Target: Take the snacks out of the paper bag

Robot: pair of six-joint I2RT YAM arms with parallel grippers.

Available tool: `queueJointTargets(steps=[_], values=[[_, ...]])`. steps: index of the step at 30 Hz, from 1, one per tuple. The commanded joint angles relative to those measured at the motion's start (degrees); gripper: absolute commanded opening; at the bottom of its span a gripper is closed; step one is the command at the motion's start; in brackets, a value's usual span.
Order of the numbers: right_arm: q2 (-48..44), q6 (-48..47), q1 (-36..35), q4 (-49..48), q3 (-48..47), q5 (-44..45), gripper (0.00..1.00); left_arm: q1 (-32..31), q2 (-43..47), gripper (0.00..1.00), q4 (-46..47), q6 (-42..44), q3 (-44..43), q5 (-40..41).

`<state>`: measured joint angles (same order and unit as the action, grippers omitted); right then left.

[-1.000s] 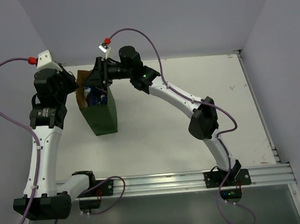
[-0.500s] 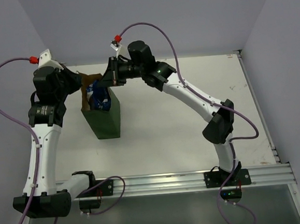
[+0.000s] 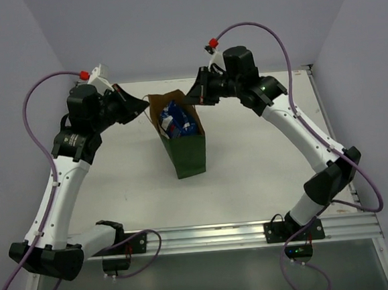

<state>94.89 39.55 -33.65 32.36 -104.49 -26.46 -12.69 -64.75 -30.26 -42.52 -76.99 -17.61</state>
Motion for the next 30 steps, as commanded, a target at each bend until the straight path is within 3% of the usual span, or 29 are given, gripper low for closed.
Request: queueJointTargets(steps=[1,3,5,6,7,9,10,11,12,14,21,24,27,30], values=[[-7.95,-4.21,0.51,0.33,5.25,0.52,0.00,-3.56,-0.55,0.00,6.44,-3.79,0.08,-3.31],[-9.37,-4.31,1.13,1.30,7.44,0.36,0.00,-4.88,-0.38,0.00,6.97,-4.15,0.61,-4.01],[-10.34,-5.53,1.22,2.88,7.46,0.96,0.08,-4.98,-0.03,0.00,6.97,-4.24,1.75,-5.24],[-10.60,-5.88,1.13,5.50,7.02,1.67,0.17,-4.98,0.06,0.01,7.23,-4.24,2.54,-5.77],[-10.78,-6.67,1.22,7.09,6.67,2.98,0.38,-4.98,0.15,0.01,7.41,-4.06,2.90,-6.82],[-11.74,-7.47,1.13,11.56,6.14,8.05,0.55,-5.07,0.15,0.03,8.28,-4.06,3.51,-8.40],[-12.18,-8.25,1.13,13.24,5.88,9.74,0.72,-4.98,0.06,0.03,8.64,-3.97,3.60,-8.93],[-12.62,-8.70,1.13,14.74,5.44,11.59,0.81,-4.98,-0.20,0.03,8.81,-3.88,3.52,-9.46],[-12.63,-9.40,1.22,18.40,4.39,14.91,0.83,-4.98,-0.37,0.04,9.08,-3.80,3.34,-10.16],[-12.63,-11.24,1.13,22.20,2.81,19.40,0.96,-5.07,-0.81,0.04,9.17,-4.06,3.08,-10.78],[-16.57,-14.24,0.69,33.99,-8.15,33.48,0.99,-5.07,-1.08,0.04,7.94,-4.06,0.88,-11.05],[-16.32,-15.11,-2.99,35.05,-16.24,34.01,0.99,-5.07,-0.47,0.03,7.15,-4.94,1.31,-9.82],[-12.73,-14.68,-6.25,36.88,-23.70,28.23,0.96,-5.15,0.33,0.03,6.01,-4.76,1.41,-7.98],[-7.36,-14.24,-10.55,38.65,-29.80,27.77,0.92,-5.07,0.76,0.03,4.25,-3.89,1.32,-5.78]])
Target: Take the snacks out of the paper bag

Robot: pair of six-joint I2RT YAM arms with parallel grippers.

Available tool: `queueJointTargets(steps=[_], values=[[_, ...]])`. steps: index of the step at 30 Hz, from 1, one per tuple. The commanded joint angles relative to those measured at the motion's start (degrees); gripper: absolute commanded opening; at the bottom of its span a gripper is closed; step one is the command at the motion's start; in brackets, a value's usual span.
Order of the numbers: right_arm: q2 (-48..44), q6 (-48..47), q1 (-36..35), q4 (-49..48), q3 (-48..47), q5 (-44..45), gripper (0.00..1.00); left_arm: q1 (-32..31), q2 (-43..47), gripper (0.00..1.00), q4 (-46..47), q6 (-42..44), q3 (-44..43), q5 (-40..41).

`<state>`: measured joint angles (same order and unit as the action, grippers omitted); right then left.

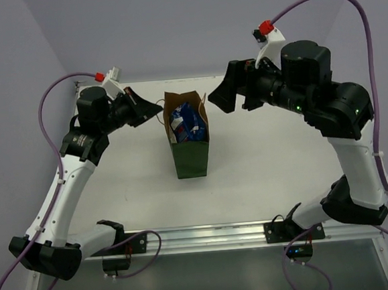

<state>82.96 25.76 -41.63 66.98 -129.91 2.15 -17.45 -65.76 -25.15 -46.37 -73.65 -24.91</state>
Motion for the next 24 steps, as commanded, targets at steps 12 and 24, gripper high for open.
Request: queueJointTargets(steps=[12,24], values=[[12.74,4.47,-8.47,-3.52,0.88,-8.30,0.89,-0.21,3.97,0.03,-7.29,1.19,-1.24,9.35],[23.56,4.39,-5.75,-0.72,-1.58,-3.41,0.75,-0.30,4.23,0.02,-8.43,1.46,-3.43,9.61]])
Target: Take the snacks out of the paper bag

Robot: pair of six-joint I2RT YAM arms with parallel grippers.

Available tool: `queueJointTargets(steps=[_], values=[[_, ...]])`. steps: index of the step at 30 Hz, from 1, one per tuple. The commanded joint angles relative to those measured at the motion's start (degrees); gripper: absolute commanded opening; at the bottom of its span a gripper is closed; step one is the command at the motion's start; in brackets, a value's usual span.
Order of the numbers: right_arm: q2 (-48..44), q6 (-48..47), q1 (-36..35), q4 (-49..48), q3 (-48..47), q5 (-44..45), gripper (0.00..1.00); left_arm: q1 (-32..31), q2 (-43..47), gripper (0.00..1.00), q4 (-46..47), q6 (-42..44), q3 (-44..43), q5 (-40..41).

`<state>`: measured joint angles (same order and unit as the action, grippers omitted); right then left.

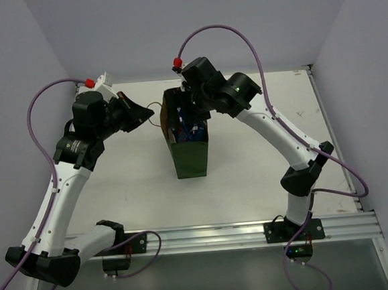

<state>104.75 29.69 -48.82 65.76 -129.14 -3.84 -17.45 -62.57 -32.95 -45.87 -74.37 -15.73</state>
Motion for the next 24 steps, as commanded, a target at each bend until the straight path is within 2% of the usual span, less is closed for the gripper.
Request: queueJointTargets(steps=[1,6,8,16,20,24], values=[[2.91,0.19,1.71,0.95,-2.43,3.74,0.73,-0.30,1.04,0.02,-0.62,0.95,-2.89,0.43],[5.37,-0.95,3.46,2.27,-1.29,7.79,0.64,-0.21,0.69,0.02,-0.54,0.87,-3.06,-0.09],[6.43,-1.65,3.47,2.45,-1.20,9.72,0.56,-0.30,0.60,0.02,-0.45,0.78,-3.06,-0.09],[9.42,-3.50,3.47,2.54,-1.03,13.59,0.53,-0.30,0.25,0.02,0.08,0.52,-3.06,-0.71],[9.07,-3.59,3.29,1.31,1.43,11.84,0.44,-0.30,0.16,0.02,0.34,0.52,-3.24,-0.89],[8.72,-4.29,3.20,1.13,2.14,10.61,0.24,-0.30,0.25,0.03,0.43,0.52,-3.06,-0.80]])
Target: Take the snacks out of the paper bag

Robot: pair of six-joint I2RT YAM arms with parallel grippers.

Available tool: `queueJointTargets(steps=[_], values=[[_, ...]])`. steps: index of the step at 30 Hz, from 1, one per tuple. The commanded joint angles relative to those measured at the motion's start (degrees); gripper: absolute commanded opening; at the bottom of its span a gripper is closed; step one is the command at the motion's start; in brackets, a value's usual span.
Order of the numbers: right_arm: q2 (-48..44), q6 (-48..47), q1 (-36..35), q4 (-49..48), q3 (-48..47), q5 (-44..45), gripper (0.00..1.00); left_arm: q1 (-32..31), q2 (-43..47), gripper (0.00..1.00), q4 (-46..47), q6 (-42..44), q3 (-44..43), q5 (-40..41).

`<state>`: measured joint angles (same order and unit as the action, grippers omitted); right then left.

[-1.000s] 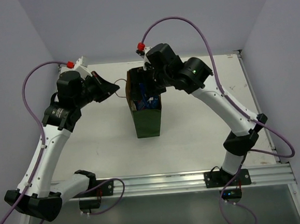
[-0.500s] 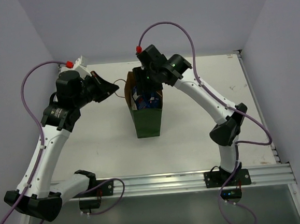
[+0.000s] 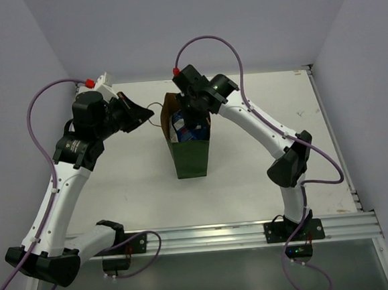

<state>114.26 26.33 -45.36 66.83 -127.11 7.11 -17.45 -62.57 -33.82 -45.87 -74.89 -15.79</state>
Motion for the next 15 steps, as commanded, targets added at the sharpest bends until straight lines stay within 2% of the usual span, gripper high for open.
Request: queueJointTargets(steps=[1,5,6,8,13,15], values=[[-0.70,-1.01,-0.34,0.14,-0.07,-0.69,0.23,-0.30,0.25,0.03,1.30,0.52,-2.45,-0.73],[-0.88,-1.28,-0.43,-0.12,0.54,-1.93,0.23,-0.30,0.25,0.03,1.48,0.51,-2.45,-0.73],[-0.97,-1.45,-0.60,-0.12,0.46,-2.02,0.12,-0.30,0.16,0.03,1.57,0.43,-2.45,-0.64],[-0.97,-1.54,-0.60,-0.03,-0.15,-2.10,0.00,-0.30,0.16,0.03,1.48,0.52,-2.54,-0.64],[-3.86,-2.51,-0.87,-1.00,-4.19,-1.67,0.00,-0.30,0.34,0.03,1.57,0.60,-1.58,-0.21],[-4.74,-3.21,-0.87,-1.17,-8.84,-1.93,0.00,-0.30,0.60,0.03,1.57,0.95,-0.96,0.32]])
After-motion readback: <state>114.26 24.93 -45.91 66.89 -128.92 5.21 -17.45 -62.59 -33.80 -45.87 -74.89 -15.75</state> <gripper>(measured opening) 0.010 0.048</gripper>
